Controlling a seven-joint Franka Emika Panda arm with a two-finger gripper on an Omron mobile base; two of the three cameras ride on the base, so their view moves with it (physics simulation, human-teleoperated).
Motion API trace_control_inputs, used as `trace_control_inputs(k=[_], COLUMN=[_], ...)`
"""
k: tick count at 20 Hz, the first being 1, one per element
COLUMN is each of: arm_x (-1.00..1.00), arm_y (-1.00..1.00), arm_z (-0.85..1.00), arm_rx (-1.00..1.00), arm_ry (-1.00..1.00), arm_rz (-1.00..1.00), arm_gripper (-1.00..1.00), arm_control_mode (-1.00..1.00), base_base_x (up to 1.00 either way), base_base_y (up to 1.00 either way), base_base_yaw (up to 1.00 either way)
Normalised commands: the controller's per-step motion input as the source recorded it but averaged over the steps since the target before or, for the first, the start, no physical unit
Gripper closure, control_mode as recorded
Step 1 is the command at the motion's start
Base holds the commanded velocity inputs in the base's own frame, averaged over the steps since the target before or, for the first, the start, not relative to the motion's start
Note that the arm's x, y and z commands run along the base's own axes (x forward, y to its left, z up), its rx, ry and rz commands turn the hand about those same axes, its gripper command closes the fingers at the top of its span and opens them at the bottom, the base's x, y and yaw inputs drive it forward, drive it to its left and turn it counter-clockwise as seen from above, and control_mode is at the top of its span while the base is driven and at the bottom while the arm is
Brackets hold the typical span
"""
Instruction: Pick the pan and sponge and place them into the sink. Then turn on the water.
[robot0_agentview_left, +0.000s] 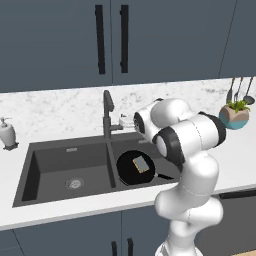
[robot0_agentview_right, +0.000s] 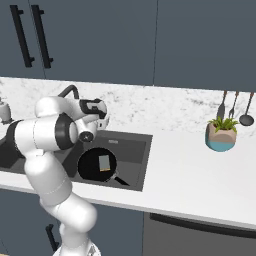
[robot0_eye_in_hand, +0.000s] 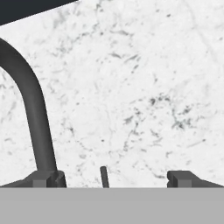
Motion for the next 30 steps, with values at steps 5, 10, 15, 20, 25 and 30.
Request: trace_control_inputs(k=[5, 10, 15, 20, 25, 30], arm_x=[-0.03, -0.04, 0.00, 0.00, 0.07, 0.20], arm_y=[0.00, 0.00, 0.00, 0.02, 0.04, 0.01], arm_z=[-0.05, -0.07, 0.00, -0.02, -0.06, -0.01], arm_rx=[0.00, 0.00, 0.00, 0.00, 0.00, 0.00], arm_ry=[0.07, 0.16, 0.16, 0.11, 0.03, 0.00], arm_rz=[0.00, 0.00, 0.00, 0.00, 0.00, 0.00], arm_gripper=[-1.00, -1.00, -1.00, -1.00, -1.00, -1.00], arm_control_mode=[-1.00, -1.00, -1.00, -1.00, -1.00, -1.00], base_base_x=[0.00, 0.00, 0.00, 0.00, 0.00, 0.00], base_base_y=[0.00, 0.00, 0.00, 0.00, 0.00, 0.00], base_base_yaw=[0.00, 0.00, 0.00, 0.00, 0.00, 0.00])
